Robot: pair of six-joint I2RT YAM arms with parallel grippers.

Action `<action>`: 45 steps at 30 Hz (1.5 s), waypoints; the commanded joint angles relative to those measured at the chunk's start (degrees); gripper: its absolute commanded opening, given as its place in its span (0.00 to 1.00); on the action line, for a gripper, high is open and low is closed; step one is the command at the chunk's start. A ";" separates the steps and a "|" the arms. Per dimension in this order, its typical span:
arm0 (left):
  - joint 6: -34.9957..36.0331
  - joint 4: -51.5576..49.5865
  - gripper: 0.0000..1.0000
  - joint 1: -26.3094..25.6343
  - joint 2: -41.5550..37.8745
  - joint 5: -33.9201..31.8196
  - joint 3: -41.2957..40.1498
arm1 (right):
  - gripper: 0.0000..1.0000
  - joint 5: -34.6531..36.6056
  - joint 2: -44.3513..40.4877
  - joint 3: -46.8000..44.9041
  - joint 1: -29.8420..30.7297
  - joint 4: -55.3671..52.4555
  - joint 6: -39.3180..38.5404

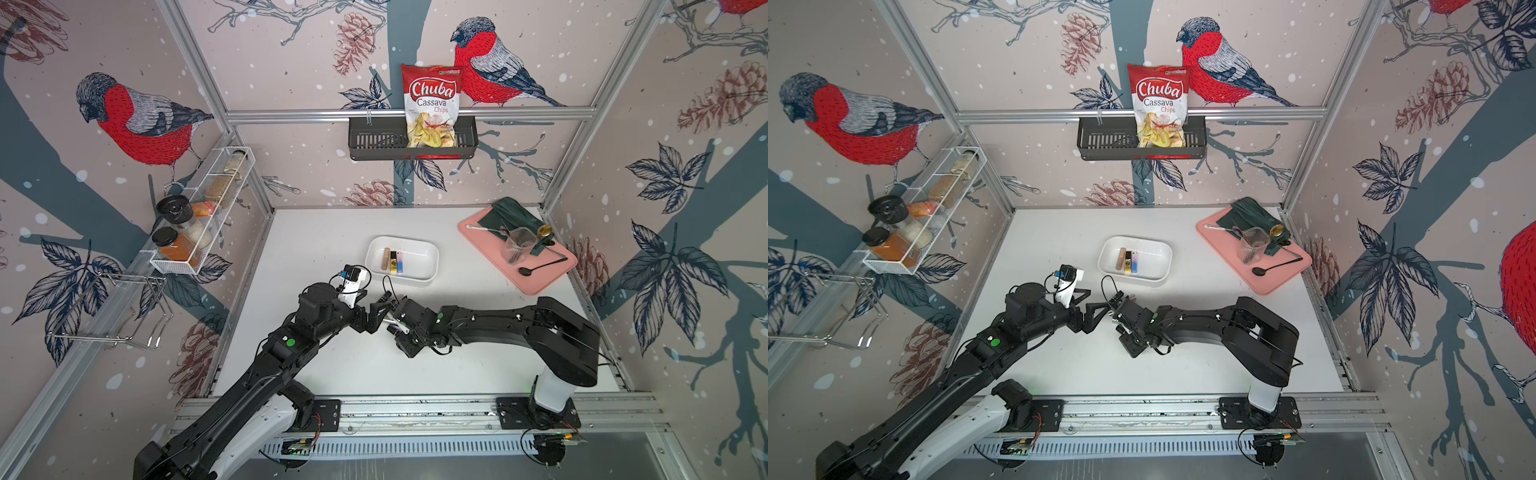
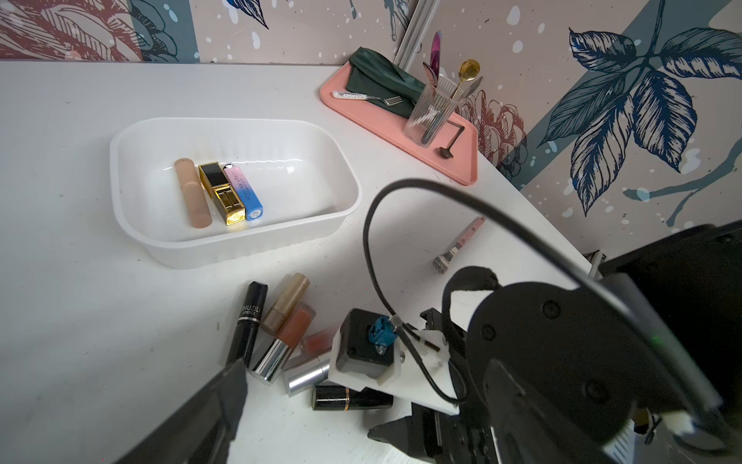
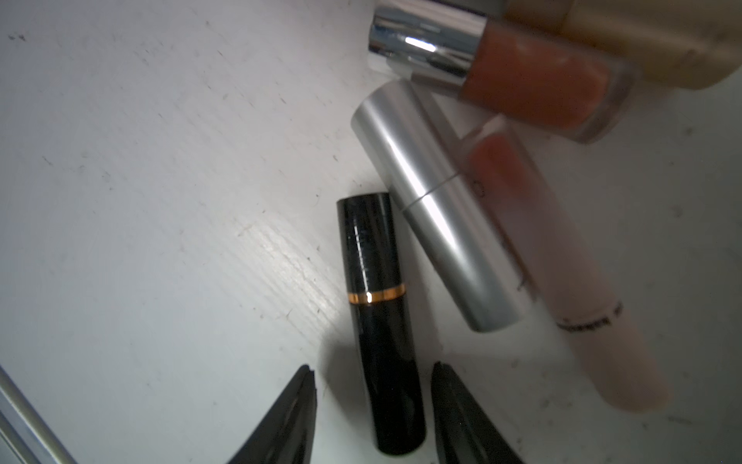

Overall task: Put the lipstick into the storage box
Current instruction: Pick up the lipstick at the center of the board, then place the lipstick in the storage box.

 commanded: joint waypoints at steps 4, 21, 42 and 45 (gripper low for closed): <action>0.35 0.12 0.96 -0.05 -0.12 -0.60 0.18 | 0.45 3.38 1.57 0.54 1.21 0.83 0.49; 0.49 -0.31 0.96 -0.06 -0.53 -2.28 0.41 | 0.22 -1.19 -12.41 -8.05 1.13 11.19 0.61; -1.76 -6.92 0.95 12.09 7.51 -13.55 4.41 | 0.23 -15.09 -16.34 0.62 -26.53 12.17 9.38; 2.08 -9.59 0.94 15.97 17.97 -15.51 10.30 | 0.23 -15.85 -9.95 5.89 -28.48 12.07 9.52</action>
